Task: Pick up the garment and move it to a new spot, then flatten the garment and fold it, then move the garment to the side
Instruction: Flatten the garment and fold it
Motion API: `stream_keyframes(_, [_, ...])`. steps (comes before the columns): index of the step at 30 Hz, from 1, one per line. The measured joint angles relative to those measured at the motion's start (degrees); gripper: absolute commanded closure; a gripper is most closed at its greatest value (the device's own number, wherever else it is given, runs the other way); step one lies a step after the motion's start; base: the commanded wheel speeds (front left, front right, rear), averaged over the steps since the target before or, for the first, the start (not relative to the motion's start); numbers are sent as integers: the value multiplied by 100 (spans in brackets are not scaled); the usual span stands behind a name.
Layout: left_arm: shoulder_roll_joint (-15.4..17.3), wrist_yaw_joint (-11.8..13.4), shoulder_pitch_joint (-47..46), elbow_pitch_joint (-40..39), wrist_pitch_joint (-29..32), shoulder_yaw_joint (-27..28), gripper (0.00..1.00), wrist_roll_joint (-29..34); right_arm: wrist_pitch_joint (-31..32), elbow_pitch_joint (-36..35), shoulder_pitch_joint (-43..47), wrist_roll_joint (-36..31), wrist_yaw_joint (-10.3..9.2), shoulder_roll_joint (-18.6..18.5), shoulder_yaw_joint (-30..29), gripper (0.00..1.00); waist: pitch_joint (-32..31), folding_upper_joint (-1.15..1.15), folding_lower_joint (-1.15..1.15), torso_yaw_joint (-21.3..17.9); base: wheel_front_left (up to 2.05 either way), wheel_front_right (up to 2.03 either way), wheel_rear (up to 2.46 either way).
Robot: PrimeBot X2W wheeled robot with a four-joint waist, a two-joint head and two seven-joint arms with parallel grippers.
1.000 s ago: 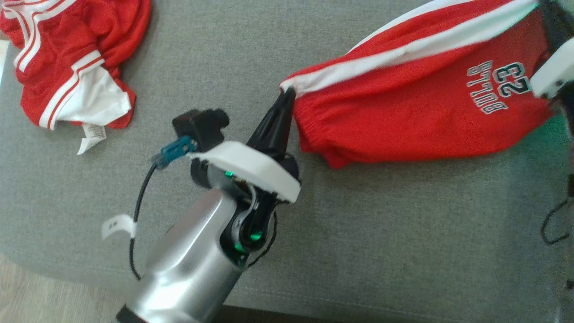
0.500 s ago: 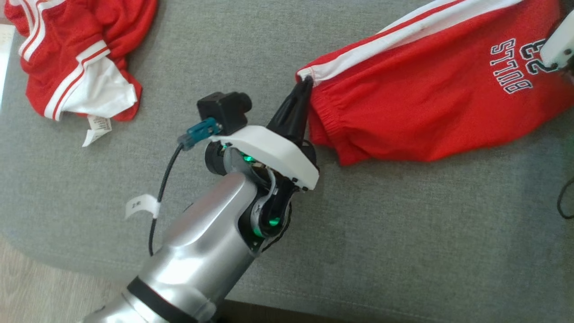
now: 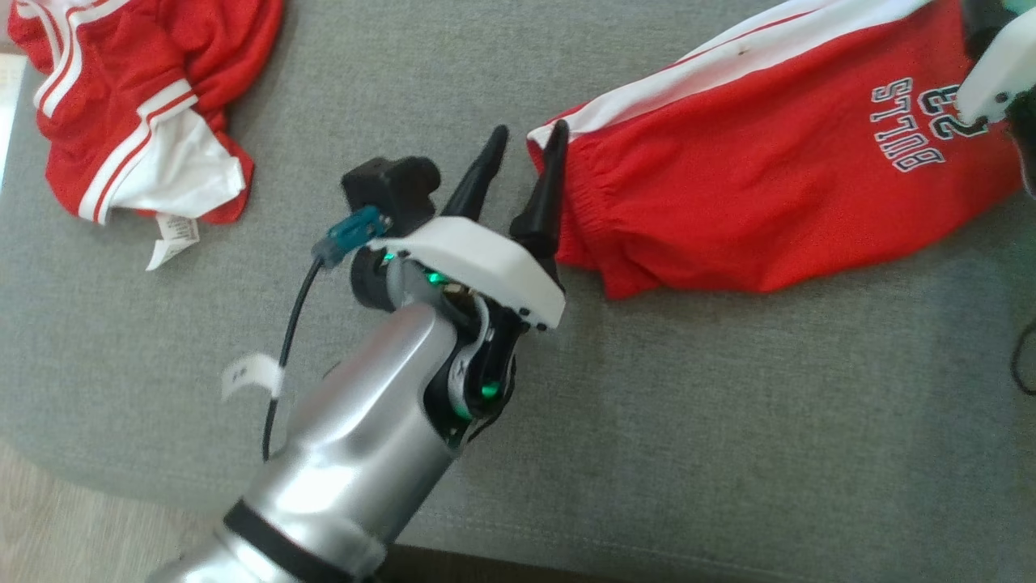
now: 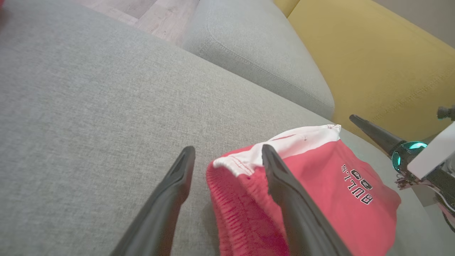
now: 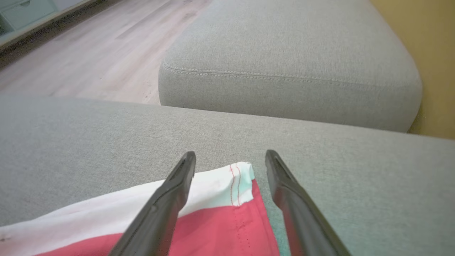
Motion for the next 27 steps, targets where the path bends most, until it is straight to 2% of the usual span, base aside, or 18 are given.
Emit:
stream_keyframes(6, [96, 153, 735, -712, 0, 402, 0, 1054, 603, -412, 203, -343, 0, -458, 711, 0, -97, 0, 0, -108, 0, 0, 0])
stream_keyframes(8, [124, 204, 852, -867, 0, 456, 0, 1269, 748, -457, 286, -353, 0, -514, 761, 0, -108, 0, 0, -116, 0, 0, 0])
stream_keyframes(10, [181, 258, 1134, -1317, 0, 603, 0, 1973, 1181, -543, 502, -343, 0, -622, 806, 0, -109, 0, 0, -103, 0, 0, 0])
stream_keyframes(11, [181, 258, 1134, -1317, 0, 603, 0, 1973, 1181, -543, 502, -343, 0, -622, 806, 0, -109, 0, 0, -103, 0, 0, 0])
stream_keyframes(13, [194, 260, 1290, -1555, -1, 681, 0, 2366, 1403, -600, 575, -337, 0, -678, 806, 0, -86, 0, 0, -64, 0, 0, 0])
stream_keyframes(18, [154, 177, 1718, -1831, -1, 954, 0, 2978, 1788, -680, 550, -248, 0, -762, 693, 0, 11, 0, 0, 62, 0, 0, 0])
stream_keyframes(22, [104, -34, 1929, -1917, -1, 1085, 0, 3228, 2022, -617, 451, -249, 0, -761, 626, 0, 67, 0, 0, 146, 0, 0, 0])
stream_keyframes(23, [90, -109, 1991, -1917, -2, 1174, 0, 3305, 2085, -616, 442, -38, 0, -712, 573, 100, 53, 0, 0, 149, 0, 0, 0])
stream_keyframes(27, [67, -207, 2186, -1886, -36, 1374, 0, 3445, 2065, -672, 510, 291, 0, -514, 532, 100, -7, 0, 0, 27, 0, 0, 0])
